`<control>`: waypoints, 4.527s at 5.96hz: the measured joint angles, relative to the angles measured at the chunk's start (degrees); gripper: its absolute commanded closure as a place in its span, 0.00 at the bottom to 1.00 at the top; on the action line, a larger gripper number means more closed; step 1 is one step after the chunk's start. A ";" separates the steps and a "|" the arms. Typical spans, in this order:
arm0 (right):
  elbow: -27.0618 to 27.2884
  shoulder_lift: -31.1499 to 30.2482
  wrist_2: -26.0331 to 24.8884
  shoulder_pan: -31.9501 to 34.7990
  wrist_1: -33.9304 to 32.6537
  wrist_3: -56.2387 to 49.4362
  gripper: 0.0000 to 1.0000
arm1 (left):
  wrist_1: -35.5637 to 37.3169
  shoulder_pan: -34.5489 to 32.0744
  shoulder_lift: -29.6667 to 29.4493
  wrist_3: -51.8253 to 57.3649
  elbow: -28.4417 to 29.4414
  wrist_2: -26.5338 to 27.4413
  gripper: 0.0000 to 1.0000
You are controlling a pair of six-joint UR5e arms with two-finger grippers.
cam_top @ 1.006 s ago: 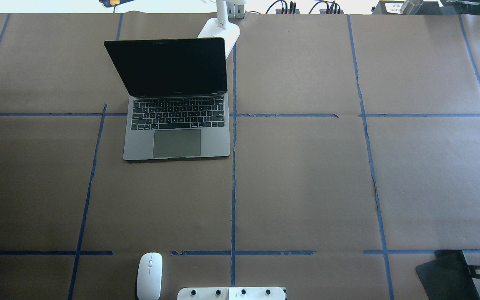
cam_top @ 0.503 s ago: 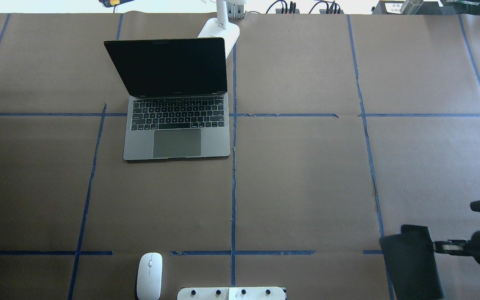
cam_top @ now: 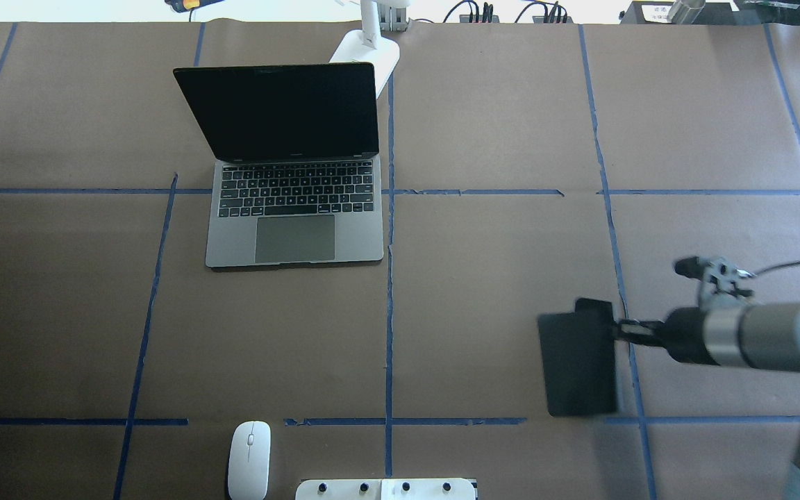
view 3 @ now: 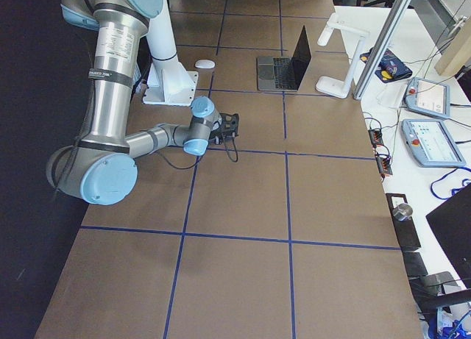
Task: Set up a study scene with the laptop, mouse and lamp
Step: 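Carry the mouse pad with the right gripper beside the laptop, then release the mouse pad and lift the right gripper away while the left arm moves in, then lower the left gripper onto the white mouse and grasp it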
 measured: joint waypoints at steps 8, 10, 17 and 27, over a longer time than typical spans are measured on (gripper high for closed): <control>-38.85 47.24 3.29 11.83 -13.38 5.44 0.00 | -0.09 0.07 -0.10 -0.80 -0.15 -3.03 0.00; -37.80 46.36 11.13 15.48 -17.60 -1.09 0.00 | -0.18 0.26 -0.47 -0.73 -0.75 -3.77 0.00; -8.44 11.21 26.11 43.91 -47.79 -72.62 0.00 | -22.43 35.59 -1.41 -50.00 -8.97 17.30 0.00; 0.73 -13.66 32.09 59.92 -48.54 -94.27 0.00 | -10.77 77.19 -7.59 -80.41 -11.89 45.87 0.00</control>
